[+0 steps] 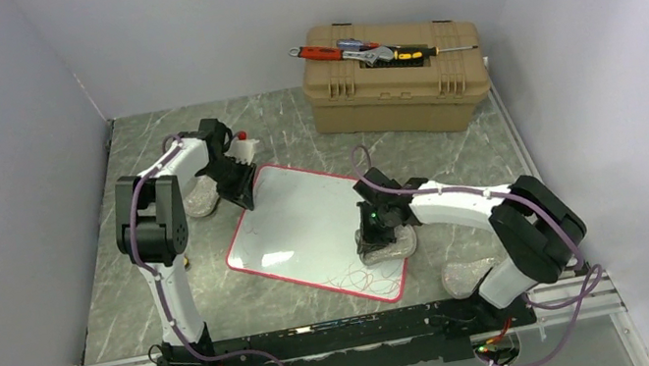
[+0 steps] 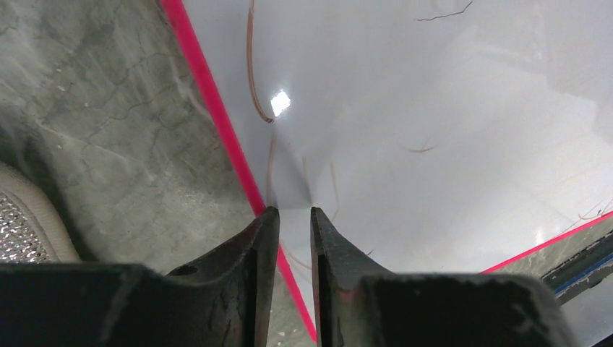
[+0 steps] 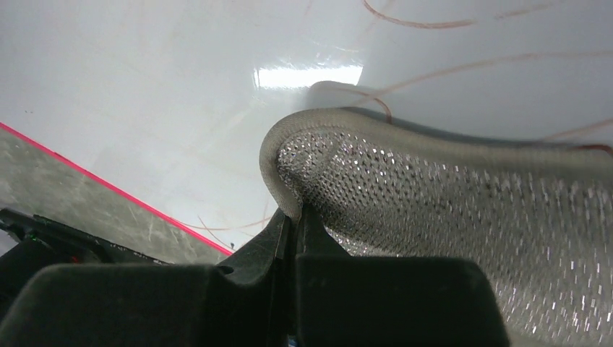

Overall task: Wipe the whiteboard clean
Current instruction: Hold the whiteboard at the center of the board.

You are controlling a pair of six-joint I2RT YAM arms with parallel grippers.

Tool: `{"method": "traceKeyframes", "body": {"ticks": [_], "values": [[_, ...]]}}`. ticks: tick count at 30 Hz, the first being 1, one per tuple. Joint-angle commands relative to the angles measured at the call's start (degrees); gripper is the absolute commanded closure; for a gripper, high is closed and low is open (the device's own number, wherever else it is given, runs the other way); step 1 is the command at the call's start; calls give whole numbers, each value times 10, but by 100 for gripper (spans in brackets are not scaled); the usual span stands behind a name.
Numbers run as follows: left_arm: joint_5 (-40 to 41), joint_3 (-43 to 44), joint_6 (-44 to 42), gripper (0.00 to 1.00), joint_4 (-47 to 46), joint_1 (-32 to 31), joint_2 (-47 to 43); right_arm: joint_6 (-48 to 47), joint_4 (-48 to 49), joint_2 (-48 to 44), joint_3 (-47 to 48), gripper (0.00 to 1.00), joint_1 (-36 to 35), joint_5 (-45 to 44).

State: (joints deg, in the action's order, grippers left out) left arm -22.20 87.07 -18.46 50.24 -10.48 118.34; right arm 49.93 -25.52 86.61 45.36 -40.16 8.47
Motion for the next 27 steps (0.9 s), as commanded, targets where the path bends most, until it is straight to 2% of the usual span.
{"method": "traceKeyframes", "body": {"ticks": [1, 9, 14, 17, 22, 27], "values": [[5, -8, 3, 69, -33, 2, -33, 7, 62, 17, -22, 100, 2, 12], [28, -10, 1, 70, -42, 9, -8, 24, 123, 59, -50, 100, 1, 35], [28, 3, 4, 72, -39, 20, -6, 17, 106, 60, -41, 100, 2, 25], [28, 4, 3, 73, -41, 26, -9, -1, 58, 31, -11, 100, 9, 5], [38, -6, -1, 73, -48, 25, -10, -35, 3, -21, 24, 100, 30, 53], [43, -17, -13, 73, -50, 23, -5, -31, -34, -91, -9, 100, 30, 91]]}}
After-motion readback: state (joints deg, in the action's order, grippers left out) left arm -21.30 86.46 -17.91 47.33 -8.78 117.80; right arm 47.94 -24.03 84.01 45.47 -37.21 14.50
